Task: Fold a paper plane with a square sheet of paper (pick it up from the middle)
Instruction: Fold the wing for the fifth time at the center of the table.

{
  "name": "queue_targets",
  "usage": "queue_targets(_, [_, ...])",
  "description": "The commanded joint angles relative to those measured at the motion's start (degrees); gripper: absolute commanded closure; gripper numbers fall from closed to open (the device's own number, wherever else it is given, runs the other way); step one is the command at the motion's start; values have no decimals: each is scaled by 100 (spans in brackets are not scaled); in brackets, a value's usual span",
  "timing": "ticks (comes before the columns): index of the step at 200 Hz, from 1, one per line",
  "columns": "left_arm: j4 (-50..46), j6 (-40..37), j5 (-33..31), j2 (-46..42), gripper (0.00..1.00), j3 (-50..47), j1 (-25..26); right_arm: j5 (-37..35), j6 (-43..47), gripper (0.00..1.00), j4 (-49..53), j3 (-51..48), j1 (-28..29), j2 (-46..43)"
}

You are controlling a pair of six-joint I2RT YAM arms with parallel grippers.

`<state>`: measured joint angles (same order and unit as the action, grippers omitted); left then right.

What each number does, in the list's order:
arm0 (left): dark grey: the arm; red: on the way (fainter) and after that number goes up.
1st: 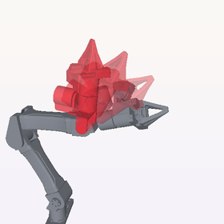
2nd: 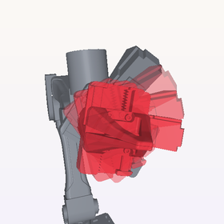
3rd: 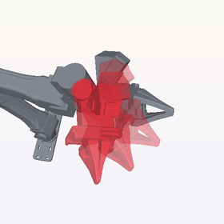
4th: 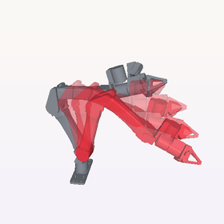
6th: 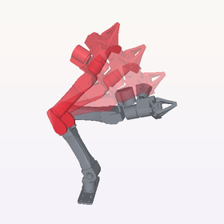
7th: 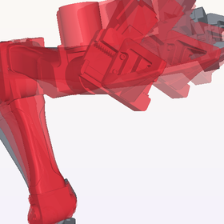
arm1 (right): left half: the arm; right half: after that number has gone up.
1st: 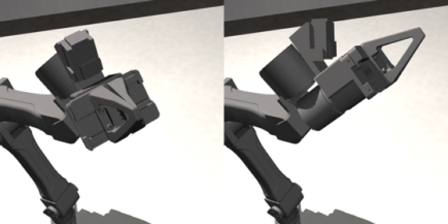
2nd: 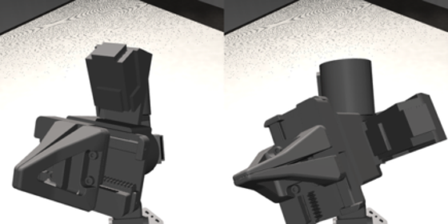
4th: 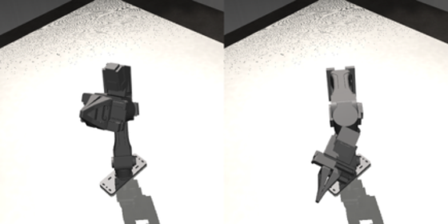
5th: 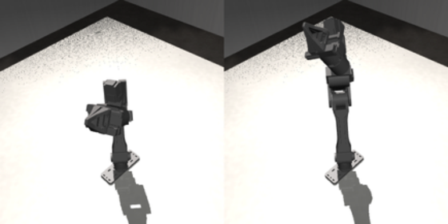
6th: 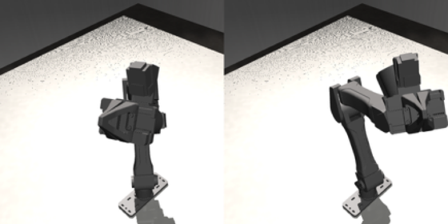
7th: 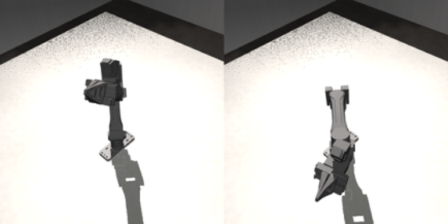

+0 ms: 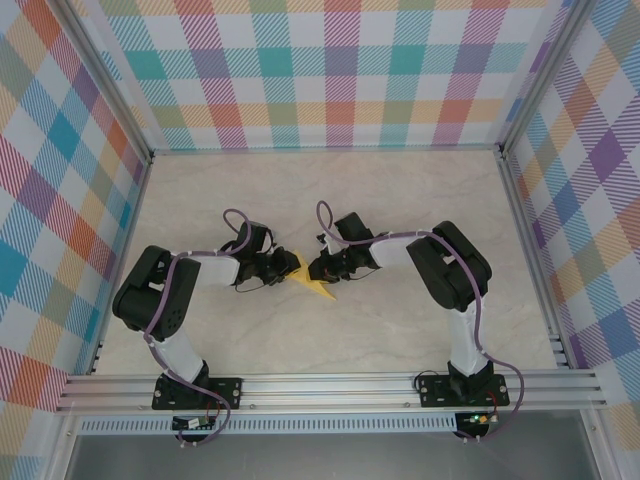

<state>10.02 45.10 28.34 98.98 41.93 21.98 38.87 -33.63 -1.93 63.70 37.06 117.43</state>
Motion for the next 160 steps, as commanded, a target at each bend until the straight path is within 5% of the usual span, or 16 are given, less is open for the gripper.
queue_targets(1, [-285, -142, -171, 86, 80, 57, 61, 5, 155, 88, 238, 94, 3, 174])
queue_targets(68, [-282, -116, -197, 86, 80, 34, 57, 138, 211, 78, 506, 57, -14, -230])
queue_targets(160, [-279, -99, -178, -9, 80, -12, 65, 24, 379, 78, 1101, -328, -32, -756])
